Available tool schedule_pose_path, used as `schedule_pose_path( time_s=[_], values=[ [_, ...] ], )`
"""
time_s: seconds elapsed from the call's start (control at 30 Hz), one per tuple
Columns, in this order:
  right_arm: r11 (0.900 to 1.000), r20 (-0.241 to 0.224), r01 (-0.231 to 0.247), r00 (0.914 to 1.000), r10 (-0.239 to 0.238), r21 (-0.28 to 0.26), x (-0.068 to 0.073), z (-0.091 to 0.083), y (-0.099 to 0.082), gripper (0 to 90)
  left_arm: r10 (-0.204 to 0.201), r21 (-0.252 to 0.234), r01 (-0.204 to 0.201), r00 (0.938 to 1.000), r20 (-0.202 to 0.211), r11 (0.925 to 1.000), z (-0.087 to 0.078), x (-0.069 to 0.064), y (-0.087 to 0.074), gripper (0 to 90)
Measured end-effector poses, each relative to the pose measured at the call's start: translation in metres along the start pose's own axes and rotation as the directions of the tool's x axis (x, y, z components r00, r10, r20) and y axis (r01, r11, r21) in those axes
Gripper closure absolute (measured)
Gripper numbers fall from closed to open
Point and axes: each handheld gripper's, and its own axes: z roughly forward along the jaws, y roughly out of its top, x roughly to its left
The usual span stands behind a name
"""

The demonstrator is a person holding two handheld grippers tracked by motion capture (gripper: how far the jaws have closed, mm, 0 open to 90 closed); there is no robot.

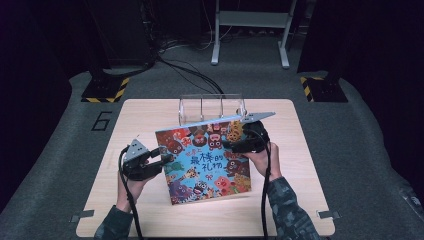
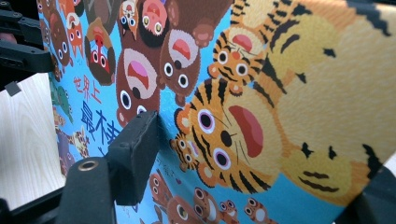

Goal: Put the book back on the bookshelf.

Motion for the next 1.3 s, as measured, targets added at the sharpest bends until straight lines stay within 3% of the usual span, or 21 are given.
schedule_pose_path(
  time_s=[0.3, 0.6, 0.87, 1.13, 1.3],
  values=[
    [0.9997, 0.005, 0.019, 0.9998, -0.019, -0.017, 0.001, -0.001, 0.002, 32.2, 0.004, -0.013, -0.005, 0.9998, -0.018, 0.9999, -0.002, -0.001, 0.002, 56.4],
    [1.0000, 0.014, 0.003, 0.9999, -0.003, -0.004, 0.004, -0.003, 0.005, 32.1, 0.022, -0.009, -0.022, 0.9994, -0.027, 0.9997, -0.005, -0.001, 0.005, 57.9],
    [0.9990, 0.028, 0.042, 0.9987, -0.042, -0.017, 0.006, -0.003, 0.007, 32.4, 0.037, -0.043, -0.039, 0.9979, -0.053, 0.9983, -0.006, 0.000, 0.007, 58.3],
    [0.9980, 0.038, 0.061, 0.9975, -0.060, -0.017, 0.009, -0.003, 0.009, 33.9, 0.077, -0.058, -0.082, 0.9932, -0.088, 0.9949, -0.010, 0.000, 0.009, 59.8],
    [0.9967, 0.037, 0.079, 0.9963, -0.078, -0.020, 0.010, -0.003, 0.008, 34.6, 0.086, -0.075, -0.092, 0.9928, -0.084, 0.9930, -0.012, -0.001, 0.006, 60.1]
  ],
)
